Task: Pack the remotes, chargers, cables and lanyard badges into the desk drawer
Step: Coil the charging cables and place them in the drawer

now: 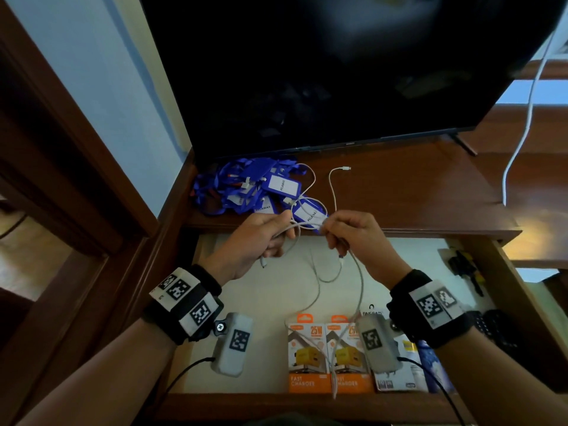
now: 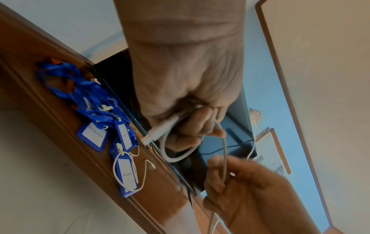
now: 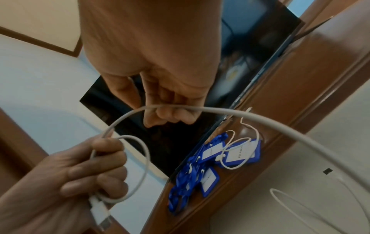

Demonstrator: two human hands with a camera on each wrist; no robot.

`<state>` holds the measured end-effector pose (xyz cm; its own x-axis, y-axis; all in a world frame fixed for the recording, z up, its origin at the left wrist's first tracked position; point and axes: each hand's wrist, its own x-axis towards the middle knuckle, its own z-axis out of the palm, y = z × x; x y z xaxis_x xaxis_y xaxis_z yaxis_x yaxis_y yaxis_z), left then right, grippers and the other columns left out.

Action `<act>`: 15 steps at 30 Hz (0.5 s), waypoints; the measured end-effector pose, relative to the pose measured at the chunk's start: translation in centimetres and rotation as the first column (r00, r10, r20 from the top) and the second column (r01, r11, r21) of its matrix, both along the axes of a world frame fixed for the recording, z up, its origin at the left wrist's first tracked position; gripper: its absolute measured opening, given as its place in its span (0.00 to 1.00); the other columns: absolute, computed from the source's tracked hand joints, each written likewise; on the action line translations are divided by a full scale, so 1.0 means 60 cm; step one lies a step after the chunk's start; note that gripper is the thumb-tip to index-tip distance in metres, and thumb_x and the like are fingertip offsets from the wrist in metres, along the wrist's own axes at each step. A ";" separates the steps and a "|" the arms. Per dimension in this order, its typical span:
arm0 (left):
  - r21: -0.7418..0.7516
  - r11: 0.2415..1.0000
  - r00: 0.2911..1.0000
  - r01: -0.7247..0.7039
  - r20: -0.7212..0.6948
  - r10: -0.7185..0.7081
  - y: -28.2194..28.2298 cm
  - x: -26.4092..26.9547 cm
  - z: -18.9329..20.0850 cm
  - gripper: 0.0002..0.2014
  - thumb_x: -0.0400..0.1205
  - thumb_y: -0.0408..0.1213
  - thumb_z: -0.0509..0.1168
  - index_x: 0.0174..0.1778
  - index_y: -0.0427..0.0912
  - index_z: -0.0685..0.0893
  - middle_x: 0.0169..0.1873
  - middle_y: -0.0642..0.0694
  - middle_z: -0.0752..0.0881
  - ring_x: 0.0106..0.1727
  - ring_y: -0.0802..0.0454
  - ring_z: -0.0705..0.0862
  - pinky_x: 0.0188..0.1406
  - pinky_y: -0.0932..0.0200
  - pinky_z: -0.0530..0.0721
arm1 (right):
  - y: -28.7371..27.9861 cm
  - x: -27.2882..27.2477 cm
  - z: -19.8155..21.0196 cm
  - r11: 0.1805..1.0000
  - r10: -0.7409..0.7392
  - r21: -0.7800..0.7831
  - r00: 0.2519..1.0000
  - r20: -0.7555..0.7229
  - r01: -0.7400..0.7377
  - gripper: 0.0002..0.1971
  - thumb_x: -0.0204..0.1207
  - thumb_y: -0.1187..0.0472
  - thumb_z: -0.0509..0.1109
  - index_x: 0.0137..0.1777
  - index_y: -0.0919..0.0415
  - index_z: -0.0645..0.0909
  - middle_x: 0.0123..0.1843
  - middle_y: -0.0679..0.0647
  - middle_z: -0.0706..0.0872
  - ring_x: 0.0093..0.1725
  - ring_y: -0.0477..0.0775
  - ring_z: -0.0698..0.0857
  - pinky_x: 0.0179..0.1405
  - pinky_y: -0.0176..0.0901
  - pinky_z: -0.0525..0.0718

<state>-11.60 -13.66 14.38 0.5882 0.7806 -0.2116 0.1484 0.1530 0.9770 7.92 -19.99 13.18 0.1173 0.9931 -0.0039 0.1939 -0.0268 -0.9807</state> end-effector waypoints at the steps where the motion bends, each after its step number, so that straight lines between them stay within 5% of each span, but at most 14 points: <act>1: 0.001 1.000 0.999 -0.016 -0.038 0.016 -0.003 0.005 0.003 0.20 0.87 0.47 0.55 0.33 0.40 0.79 0.15 0.54 0.67 0.17 0.59 0.65 0.33 0.57 0.73 | 0.001 -0.008 0.005 0.999 0.042 0.010 0.999 0.029 -0.043 0.10 0.82 0.66 0.63 0.44 0.70 0.84 0.29 0.58 0.80 0.26 0.50 0.74 0.25 0.36 0.72; 5: -0.034 0.998 0.996 -0.046 -0.072 0.044 -0.012 0.020 0.012 0.19 0.87 0.48 0.57 0.33 0.42 0.78 0.17 0.53 0.66 0.20 0.58 0.64 0.27 0.59 0.68 | 0.004 -0.044 0.022 0.973 0.188 0.077 0.938 0.290 -0.219 0.09 0.79 0.55 0.68 0.40 0.57 0.85 0.25 0.45 0.78 0.24 0.41 0.73 0.26 0.32 0.72; 8: -0.056 0.998 0.997 -0.037 -0.070 0.033 -0.015 0.019 0.021 0.21 0.86 0.49 0.57 0.30 0.42 0.76 0.18 0.51 0.65 0.21 0.55 0.63 0.25 0.59 0.68 | 0.010 -0.051 0.017 0.975 0.109 0.146 0.934 0.340 -0.167 0.16 0.79 0.56 0.69 0.29 0.46 0.77 0.20 0.40 0.75 0.21 0.42 0.70 0.24 0.34 0.68; 12: -0.056 0.998 0.999 0.040 -0.033 -0.042 -0.017 0.009 0.025 0.21 0.86 0.48 0.56 0.32 0.41 0.78 0.17 0.50 0.64 0.20 0.54 0.63 0.28 0.61 0.73 | 0.014 -0.049 0.014 0.976 -0.075 0.216 0.959 0.275 0.015 0.12 0.74 0.60 0.75 0.33 0.62 0.78 0.21 0.42 0.73 0.21 0.41 0.71 0.24 0.28 0.65; 15: -0.010 0.997 0.997 0.079 -0.017 -0.080 -0.016 0.001 0.023 0.22 0.87 0.45 0.54 0.33 0.38 0.81 0.16 0.48 0.66 0.21 0.52 0.70 0.28 0.63 0.76 | 0.009 -0.048 0.016 0.968 -0.106 0.248 0.970 0.221 0.050 0.05 0.75 0.64 0.73 0.41 0.64 0.81 0.25 0.36 0.79 0.24 0.36 0.75 0.25 0.24 0.69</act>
